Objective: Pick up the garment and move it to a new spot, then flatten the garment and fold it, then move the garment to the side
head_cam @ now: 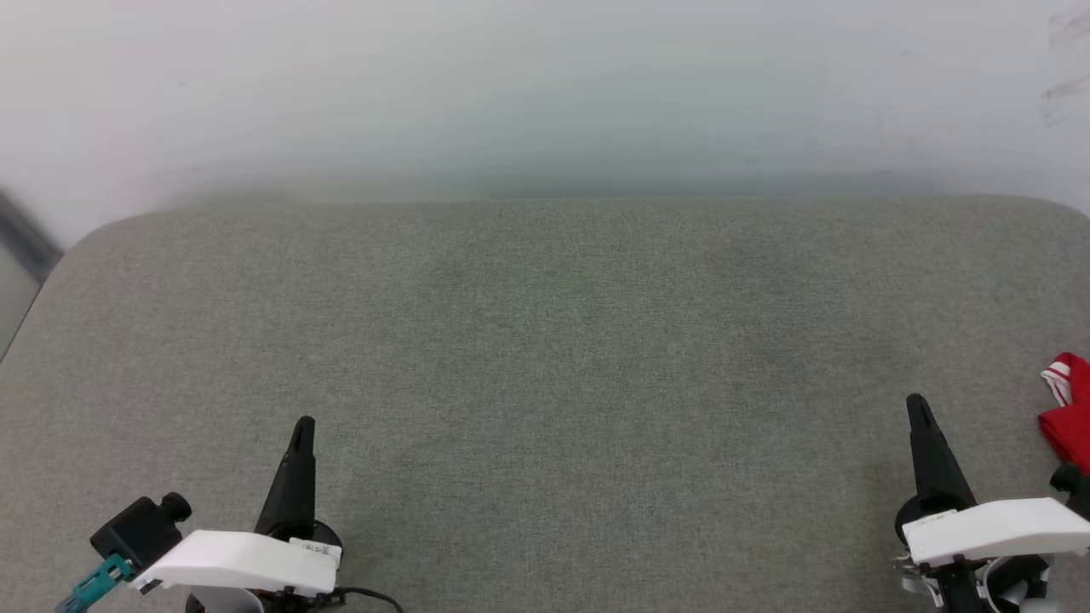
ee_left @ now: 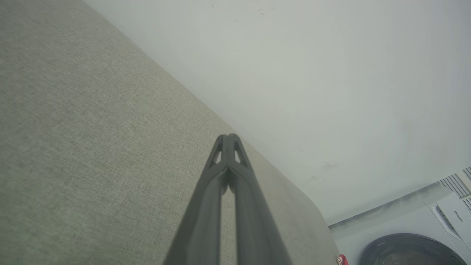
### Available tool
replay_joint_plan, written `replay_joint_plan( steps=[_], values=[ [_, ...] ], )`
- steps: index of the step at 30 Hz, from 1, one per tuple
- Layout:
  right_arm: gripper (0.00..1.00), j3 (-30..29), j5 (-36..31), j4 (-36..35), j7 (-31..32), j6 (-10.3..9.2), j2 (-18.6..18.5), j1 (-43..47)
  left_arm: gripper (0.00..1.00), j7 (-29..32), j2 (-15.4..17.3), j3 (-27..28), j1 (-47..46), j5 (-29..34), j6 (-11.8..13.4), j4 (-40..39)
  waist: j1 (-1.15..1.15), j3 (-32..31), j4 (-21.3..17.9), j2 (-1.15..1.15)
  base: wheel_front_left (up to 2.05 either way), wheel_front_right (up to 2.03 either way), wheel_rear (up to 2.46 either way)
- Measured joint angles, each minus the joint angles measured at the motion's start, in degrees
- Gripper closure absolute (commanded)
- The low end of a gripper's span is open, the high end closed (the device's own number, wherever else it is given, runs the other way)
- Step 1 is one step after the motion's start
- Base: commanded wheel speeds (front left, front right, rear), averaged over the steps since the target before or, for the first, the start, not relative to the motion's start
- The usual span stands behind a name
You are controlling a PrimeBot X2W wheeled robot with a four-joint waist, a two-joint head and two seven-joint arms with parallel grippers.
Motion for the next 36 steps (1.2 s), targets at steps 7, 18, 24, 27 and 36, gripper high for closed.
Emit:
replay_joint_plan(
  steps=[7, 18, 24, 27, 36],
  values=[
    [1.00, -0.2, 5.0, 0.5, 1.2, 0.00, 0.0, -0.4, 1.00, 1.2, 0.0, 0.4, -0.6, -4.9, 0.0, 0.8, 0.00, -0.1, -0.2, 0.00, 0.00, 0.00, 0.00],
    [1.00, -0.4, 12.1, 1.0, 2.9, 0.00, 0.0, -0.6, 1.00, 3.0, -0.1, 0.9, -1.4, -11.7, 0.0, 1.9, 0.00, -0.3, -0.4, 0.00, 0.00, 0.00, 0.00],
    [1.00, -0.5, 15.7, 1.4, 3.6, 0.00, 0.0, -1.1, 1.00, 3.8, -0.1, 1.3, -2.0, -15.1, 0.0, 2.5, 0.00, -0.4, -0.5, 0.00, 0.00, 0.00, 0.00],
    [1.00, -0.5, 17.4, 1.5, 4.0, 0.00, 0.0, -1.2, 1.00, 4.3, -0.2, 1.5, -2.2, -16.7, 0.0, 2.8, 0.00, -0.4, -0.6, 0.00, 0.00, 0.00, 0.00],
    [1.00, -0.7, 22.4, 1.9, 5.1, 0.00, 0.0, -1.6, 1.00, 5.7, -0.3, 2.1, -2.6, -21.4, 0.0, 3.7, 0.00, -0.5, -0.8, 0.00, 0.00, 0.00, 0.00]
  ],
)
